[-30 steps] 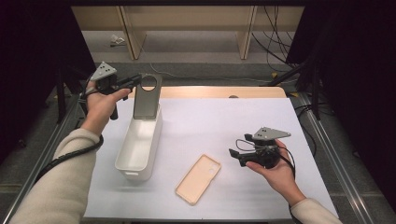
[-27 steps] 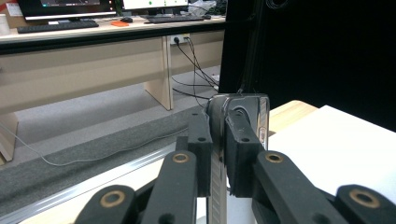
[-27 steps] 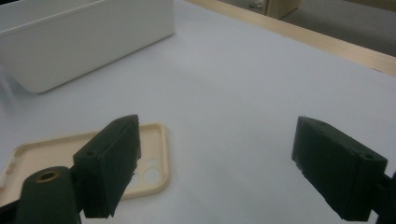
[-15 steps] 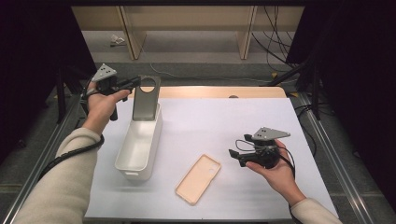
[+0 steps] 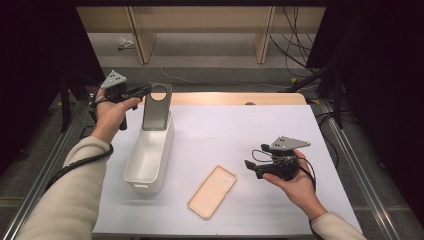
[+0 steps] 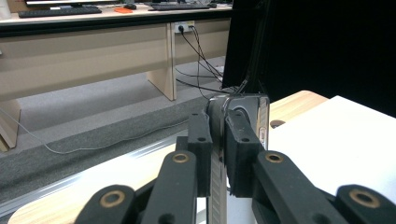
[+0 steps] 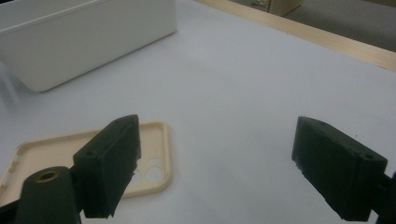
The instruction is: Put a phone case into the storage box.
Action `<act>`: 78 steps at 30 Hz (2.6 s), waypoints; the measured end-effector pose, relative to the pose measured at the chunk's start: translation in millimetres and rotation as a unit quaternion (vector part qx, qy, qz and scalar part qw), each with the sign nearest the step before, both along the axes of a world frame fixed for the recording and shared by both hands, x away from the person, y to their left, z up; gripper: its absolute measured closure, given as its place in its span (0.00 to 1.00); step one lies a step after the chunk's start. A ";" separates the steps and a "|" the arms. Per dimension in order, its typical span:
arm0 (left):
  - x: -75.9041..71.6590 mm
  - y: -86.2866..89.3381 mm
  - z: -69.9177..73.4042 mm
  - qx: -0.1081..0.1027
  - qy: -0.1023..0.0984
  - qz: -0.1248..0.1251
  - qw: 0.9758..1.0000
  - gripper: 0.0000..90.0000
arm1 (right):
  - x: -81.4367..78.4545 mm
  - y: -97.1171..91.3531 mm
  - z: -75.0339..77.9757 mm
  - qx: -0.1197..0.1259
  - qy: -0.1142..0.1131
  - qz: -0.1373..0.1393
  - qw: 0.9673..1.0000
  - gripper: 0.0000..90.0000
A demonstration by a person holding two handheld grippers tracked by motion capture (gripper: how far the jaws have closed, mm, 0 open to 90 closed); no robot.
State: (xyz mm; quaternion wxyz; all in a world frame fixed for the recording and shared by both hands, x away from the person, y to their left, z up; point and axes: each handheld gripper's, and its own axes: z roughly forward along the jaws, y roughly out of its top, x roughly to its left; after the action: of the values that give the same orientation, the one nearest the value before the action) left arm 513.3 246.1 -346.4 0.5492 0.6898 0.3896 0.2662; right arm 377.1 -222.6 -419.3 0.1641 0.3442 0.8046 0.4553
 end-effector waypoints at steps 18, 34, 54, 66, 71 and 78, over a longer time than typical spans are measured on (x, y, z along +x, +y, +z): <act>6.5 -2.3 -16.1 -0.002 0.015 0.002 1.000 0.91 | 0.4 0.1 -0.8 -0.001 0.003 0.003 1.000 0.18; 8.7 -0.7 -28.8 0.001 0.027 0.006 1.000 0.91 | 0.6 0.7 -1.1 -0.002 0.004 0.006 1.000 0.18; 10.4 -1.2 -36.3 0.010 0.035 0.007 0.999 0.90 | 0.6 1.1 -1.4 -0.002 0.006 0.007 1.000 0.18; 11.6 0.1 -41.5 0.008 0.039 0.010 0.999 0.90 | 0.8 0.9 -1.3 -0.002 0.009 0.008 1.000 0.18; 11.5 1.0 -44.4 0.008 0.042 0.011 0.999 0.90 | 0.7 1.1 -1.5 -0.002 0.009 0.009 1.000 0.18; 11.8 2.1 -50.8 0.008 0.048 0.017 0.999 0.90 | 0.8 1.4 -1.7 -0.003 0.010 0.010 1.000 0.18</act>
State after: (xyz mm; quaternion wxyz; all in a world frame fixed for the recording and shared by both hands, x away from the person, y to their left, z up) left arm 525.1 248.2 -397.2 0.5199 0.6995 0.4248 0.2448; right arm 377.9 -221.3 -420.9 0.1529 0.3400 0.8108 0.4512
